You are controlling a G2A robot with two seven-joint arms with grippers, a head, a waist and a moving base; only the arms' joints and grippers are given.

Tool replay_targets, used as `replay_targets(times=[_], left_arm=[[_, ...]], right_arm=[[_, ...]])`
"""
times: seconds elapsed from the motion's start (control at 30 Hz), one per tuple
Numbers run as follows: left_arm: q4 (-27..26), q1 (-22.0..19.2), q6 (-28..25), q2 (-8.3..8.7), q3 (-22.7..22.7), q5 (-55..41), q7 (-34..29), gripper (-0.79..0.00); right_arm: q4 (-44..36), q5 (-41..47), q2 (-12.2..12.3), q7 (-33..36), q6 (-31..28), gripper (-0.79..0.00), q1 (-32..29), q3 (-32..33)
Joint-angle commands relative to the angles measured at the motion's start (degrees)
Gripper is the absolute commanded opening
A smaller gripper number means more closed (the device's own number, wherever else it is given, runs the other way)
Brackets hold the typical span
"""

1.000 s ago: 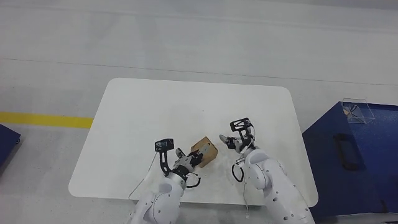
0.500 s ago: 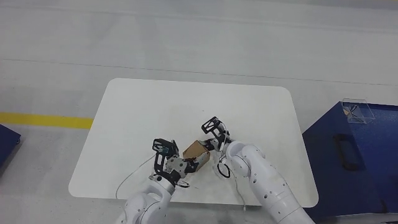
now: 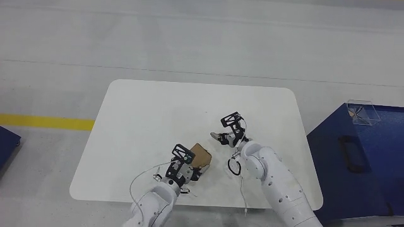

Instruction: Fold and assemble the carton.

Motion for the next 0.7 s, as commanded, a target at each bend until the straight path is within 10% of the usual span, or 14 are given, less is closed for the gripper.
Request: replay_targets(times=[0.0, 0.17, 0.6, 0.67], left_arm=[[0.3, -0.4, 0.1, -0.07, 0.5, 0.3, -0.8, 0.0], [2.1, -2.0, -0.2, -0.27, 1.6, 0.4, -2.8, -0.022], [4.4, -3.7, -0.1, -0.64, 2.4, -3.0, -4.9, -0.776], [4.0, -3.4, 0.5, -0.73, 2.3, -4.5, -5.1, -0.785]], right_arm=[[-1.1, 0.2, 0.3, 0.3, 0.0, 0.0, -1.0, 1.0], [-1.3, 0.2, 0.3, 0.4, 0.0, 0.0, -1.1, 1.2], [-1.3, 0.2, 0.3, 0.4, 0.0, 0.0, -1.1, 1.2], [-1.3, 0.2, 0.3, 0.4, 0.0, 0.0, -1.1, 1.2]])
